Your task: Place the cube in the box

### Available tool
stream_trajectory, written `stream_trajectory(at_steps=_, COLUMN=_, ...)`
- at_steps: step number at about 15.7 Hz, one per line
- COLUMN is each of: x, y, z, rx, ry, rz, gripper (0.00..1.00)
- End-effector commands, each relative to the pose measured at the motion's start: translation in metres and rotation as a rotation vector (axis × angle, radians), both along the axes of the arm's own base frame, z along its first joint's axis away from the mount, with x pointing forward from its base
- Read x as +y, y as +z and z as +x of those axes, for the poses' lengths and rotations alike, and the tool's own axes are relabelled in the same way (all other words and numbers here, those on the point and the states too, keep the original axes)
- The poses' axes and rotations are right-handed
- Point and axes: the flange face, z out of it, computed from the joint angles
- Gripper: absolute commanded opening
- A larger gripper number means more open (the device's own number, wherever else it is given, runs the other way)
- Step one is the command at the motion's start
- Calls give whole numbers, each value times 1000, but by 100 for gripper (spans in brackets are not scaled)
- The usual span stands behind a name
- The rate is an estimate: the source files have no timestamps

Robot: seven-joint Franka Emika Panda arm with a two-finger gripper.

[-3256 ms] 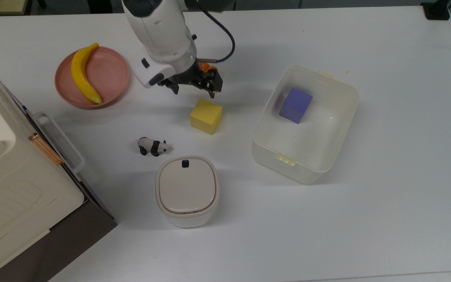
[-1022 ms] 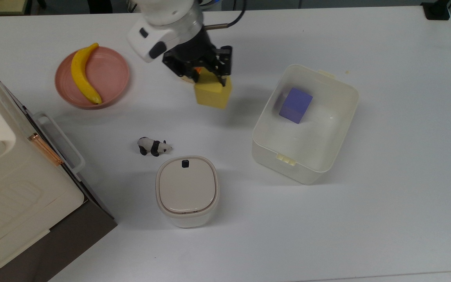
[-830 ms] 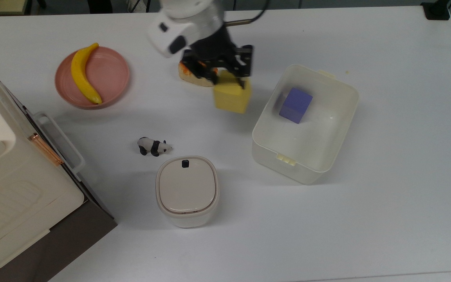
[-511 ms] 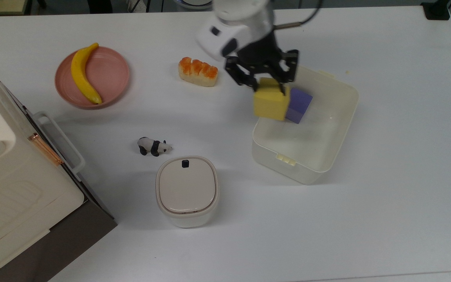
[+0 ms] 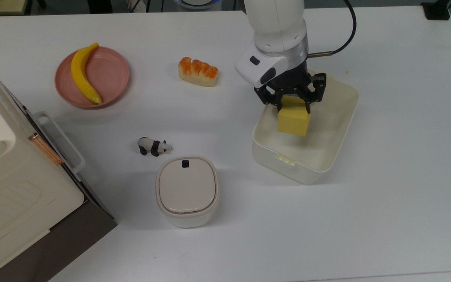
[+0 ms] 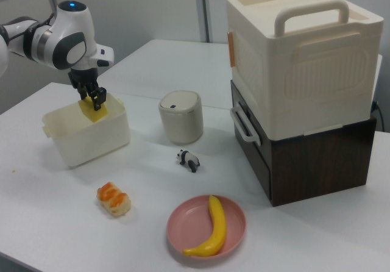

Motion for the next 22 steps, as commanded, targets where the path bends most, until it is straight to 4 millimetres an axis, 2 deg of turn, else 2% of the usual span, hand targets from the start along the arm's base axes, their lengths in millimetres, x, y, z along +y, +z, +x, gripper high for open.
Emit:
stream_trajectory(at_steps=1, x=-3, y=12, z=1, rx=-14, ry=-13, rz=7, gripper=100)
stream_trajectory(at_steps=4, x=-14, y=30, z=-4, rx=-12, ry=-6, rz=-5, gripper=100)
stream_trajectory(at_steps=7, x=-44, y=51, z=-11, rx=17, ry=-21, rz=-28, gripper=100)
stream_trajectory(at_steps=9, x=-71, y=67, z=-15, rx=27, ry=-39, rz=-47, gripper=100)
stream_trajectory(at_steps=13, x=-139, y=75, z=-25, rx=110, ry=-77, rz=-135, gripper=100)
stream_trajectory(at_steps=18, x=-201, y=96, z=-36, rx=99, ry=-39, rz=-217, gripper=100)
stream_trajectory(at_steps=22, x=-222, y=95, z=-38, rx=91, ry=26, rz=-274, gripper=100)
